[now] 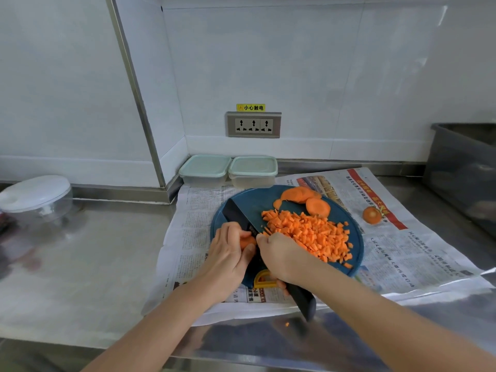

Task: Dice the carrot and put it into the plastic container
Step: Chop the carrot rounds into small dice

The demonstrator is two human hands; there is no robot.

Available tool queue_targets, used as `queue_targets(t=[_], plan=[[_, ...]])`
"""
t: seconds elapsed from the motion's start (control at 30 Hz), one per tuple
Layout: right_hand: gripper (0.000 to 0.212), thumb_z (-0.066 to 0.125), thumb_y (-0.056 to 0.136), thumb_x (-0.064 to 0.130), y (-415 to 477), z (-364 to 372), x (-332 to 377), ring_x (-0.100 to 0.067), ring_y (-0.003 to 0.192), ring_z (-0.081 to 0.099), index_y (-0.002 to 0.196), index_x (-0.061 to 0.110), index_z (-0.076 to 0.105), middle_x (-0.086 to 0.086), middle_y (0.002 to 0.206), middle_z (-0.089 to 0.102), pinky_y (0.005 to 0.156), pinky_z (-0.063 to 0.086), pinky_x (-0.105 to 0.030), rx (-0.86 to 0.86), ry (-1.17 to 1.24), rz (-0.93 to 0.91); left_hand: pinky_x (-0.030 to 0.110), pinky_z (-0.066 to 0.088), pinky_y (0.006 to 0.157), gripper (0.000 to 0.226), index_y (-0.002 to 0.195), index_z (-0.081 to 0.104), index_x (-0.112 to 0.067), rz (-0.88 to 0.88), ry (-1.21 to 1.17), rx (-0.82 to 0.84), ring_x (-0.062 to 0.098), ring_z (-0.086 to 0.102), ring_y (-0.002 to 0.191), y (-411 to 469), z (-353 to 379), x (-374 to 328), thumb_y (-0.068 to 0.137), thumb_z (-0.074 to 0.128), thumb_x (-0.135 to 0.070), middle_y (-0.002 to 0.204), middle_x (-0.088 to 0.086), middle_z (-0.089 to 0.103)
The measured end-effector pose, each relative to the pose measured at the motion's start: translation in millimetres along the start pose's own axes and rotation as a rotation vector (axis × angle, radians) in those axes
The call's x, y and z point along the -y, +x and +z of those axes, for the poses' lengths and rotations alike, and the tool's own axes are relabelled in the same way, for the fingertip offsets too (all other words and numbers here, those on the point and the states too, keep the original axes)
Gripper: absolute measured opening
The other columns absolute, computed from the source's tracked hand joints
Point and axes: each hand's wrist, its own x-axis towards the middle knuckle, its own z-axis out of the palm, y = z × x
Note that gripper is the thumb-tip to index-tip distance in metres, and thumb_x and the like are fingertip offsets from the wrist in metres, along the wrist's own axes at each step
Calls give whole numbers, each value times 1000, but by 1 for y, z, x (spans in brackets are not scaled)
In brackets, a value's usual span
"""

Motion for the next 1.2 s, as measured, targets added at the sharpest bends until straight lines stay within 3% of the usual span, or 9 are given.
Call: queue_targets(t=[0.07,0.13,0.2,0.27,0.37,0.57,1.2], plan=[[25,29,102,4,10,2,-2,-22,81,51,123,0,42,-17,109,57,49,23,-21,-45,46,80,12,35,85,11,107,38,-22,-30,-49,-3,3,37,99,1,-1,-1,100,38,-30,109,-8,35],[28,27,103,5,12,2,-3,-25,92,55,127,-2,39,-19,117,55,49,24,-23,8,-12,81,14,37,86,6,104,39,-23,-67,-111,-7,4,40,101,2,-4,-3,101,37,-27,108,-6,38],[23,26,104,12,9,0,-4,-21,77,54,106,9,49,-12,97,58,51,31,-26,4,77,56,14,36,87,8,104,40,-22,-62,-120,-4,2,40,103,1,-5,-4,102,34,-27,107,-7,37],[35,25,105,27,8,-4,-13,-16,52,45,76,17,43,-4,65,49,47,37,-26,80,286,66,11,35,86,11,105,39,-23,-34,-92,-3,0,40,103,-1,-6,-5,101,31,-30,106,-10,35],[48,29,102,46,4,-14,-20,-15,34,37,73,11,44,-2,45,43,37,37,-21,170,615,206,10,34,86,6,106,36,-24,-24,-73,-6,-2,39,103,-2,-6,-4,100,35,-25,105,-14,30],[49,32,99,52,-5,-36,-28,-16,38,36,73,12,44,-1,47,41,40,37,-24,229,667,216,7,33,85,7,107,33,-21,-44,-28,-5,4,37,104,-1,-5,-3,100,34,-24,110,-8,29],[48,33,98,53,-2,-40,-31,-13,36,33,69,16,44,1,48,36,38,34,-20,374,705,285,2,28,85,9,107,26,-26,-53,16,21,2,29,107,0,-5,-5,101,33,-24,112,-10,22]])
